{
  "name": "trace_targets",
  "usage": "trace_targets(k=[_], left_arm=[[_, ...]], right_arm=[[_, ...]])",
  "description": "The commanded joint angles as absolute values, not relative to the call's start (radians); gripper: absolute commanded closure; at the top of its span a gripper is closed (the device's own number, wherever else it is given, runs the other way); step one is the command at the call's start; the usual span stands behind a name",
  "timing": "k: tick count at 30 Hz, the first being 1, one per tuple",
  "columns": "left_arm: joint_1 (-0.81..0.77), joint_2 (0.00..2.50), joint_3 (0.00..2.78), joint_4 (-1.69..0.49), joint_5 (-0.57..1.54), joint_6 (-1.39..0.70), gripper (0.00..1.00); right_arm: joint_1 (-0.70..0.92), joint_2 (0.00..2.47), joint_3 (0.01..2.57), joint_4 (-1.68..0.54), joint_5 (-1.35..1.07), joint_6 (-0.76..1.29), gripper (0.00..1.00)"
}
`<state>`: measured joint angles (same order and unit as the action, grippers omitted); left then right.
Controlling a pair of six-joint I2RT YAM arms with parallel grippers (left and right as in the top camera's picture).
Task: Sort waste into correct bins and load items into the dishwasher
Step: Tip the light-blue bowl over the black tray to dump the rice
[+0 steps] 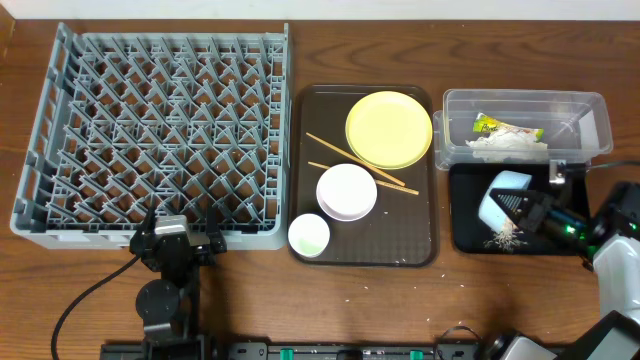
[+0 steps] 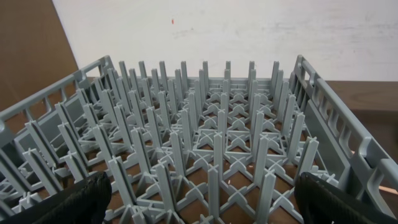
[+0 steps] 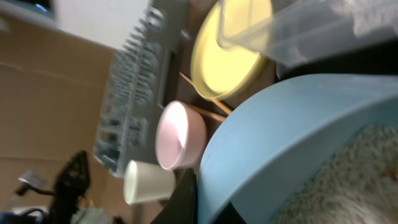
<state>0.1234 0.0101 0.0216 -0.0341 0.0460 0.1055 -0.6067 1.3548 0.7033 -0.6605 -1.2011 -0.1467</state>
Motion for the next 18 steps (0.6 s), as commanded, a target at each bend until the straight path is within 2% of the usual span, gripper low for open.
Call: trace_targets(k=[1,6,14,18], left_arm=[[0.128,0.004,0.004,-0.07,0.027,0.109,0.05],[0.128,0.004,0.004,-0.07,0.027,0.109,0.05],[0.128,0.004,0.004,-0.07,0.026,0.109,0.05],[0.128,0.004,0.004,-0.07,0.027,0.109,0.05]], right_arm=[[-0.676,1.349,0.68,-0.613,-1.428,-0.173,0.99],[-0.75,1.393,0.664,-0.592,-1.56,-0.169,0.99],[-0.852,1.514,0.664,-0.594,-1.56,-0.063,0.99],[-0.883,1.519,0.664,-0.575,-1.56,0.141,0.99]])
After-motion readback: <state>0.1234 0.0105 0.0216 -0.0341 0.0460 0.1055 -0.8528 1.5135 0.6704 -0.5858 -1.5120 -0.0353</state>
